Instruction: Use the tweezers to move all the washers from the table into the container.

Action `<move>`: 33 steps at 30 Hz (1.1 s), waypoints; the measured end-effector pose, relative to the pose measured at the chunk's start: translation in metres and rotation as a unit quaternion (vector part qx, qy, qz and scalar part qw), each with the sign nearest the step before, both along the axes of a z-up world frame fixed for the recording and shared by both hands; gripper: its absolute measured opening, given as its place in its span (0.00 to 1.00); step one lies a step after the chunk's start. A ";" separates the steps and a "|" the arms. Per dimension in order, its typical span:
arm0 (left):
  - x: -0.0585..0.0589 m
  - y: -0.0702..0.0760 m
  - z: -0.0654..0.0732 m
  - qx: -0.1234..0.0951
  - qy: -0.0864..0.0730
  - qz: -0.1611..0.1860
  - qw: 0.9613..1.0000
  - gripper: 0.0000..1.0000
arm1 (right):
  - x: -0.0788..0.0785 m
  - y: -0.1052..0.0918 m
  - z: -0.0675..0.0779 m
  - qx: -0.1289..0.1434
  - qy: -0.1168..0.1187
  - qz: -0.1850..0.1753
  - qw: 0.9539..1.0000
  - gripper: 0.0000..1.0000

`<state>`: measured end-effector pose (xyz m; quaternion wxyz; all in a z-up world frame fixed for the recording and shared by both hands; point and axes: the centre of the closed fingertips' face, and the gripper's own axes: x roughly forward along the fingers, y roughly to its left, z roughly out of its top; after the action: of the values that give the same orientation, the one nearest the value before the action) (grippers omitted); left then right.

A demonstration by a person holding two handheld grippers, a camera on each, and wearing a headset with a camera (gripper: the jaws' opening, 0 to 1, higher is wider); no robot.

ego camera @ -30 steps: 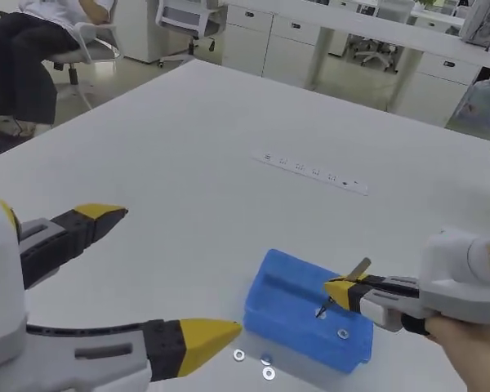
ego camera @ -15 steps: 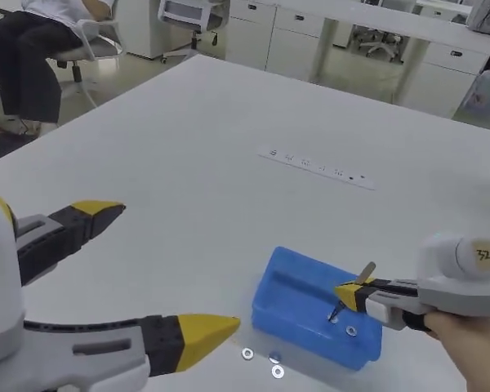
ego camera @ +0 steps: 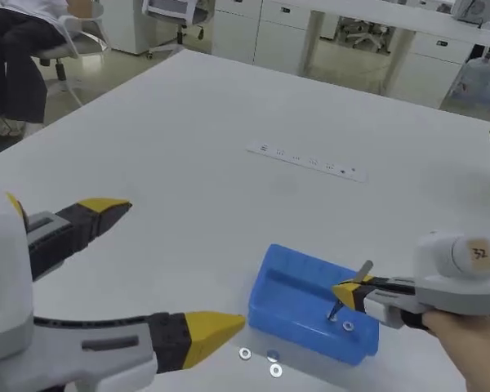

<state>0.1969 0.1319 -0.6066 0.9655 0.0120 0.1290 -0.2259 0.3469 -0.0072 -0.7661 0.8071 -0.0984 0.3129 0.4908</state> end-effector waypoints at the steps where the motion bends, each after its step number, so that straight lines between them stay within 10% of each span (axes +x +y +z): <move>1: 0.000 0.000 0.000 0.000 0.000 -0.001 1.000 0.95 | 0.000 0.001 0.000 0.000 0.000 0.000 1.000 0.03; 24: -0.003 0.000 -0.002 0.004 0.000 -0.007 1.000 0.95 | 0.004 -0.006 -0.009 -0.004 -0.004 0.002 1.000 0.03; 33: -0.003 -0.005 -0.002 0.003 0.001 -0.014 1.000 0.95 | 0.000 -0.011 0.008 0.016 -0.019 -0.005 1.000 0.03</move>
<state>0.1942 0.1265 -0.6083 0.9622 0.0168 0.1301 -0.2387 0.3467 -0.0182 -0.7578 0.8166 -0.0930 0.2901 0.4902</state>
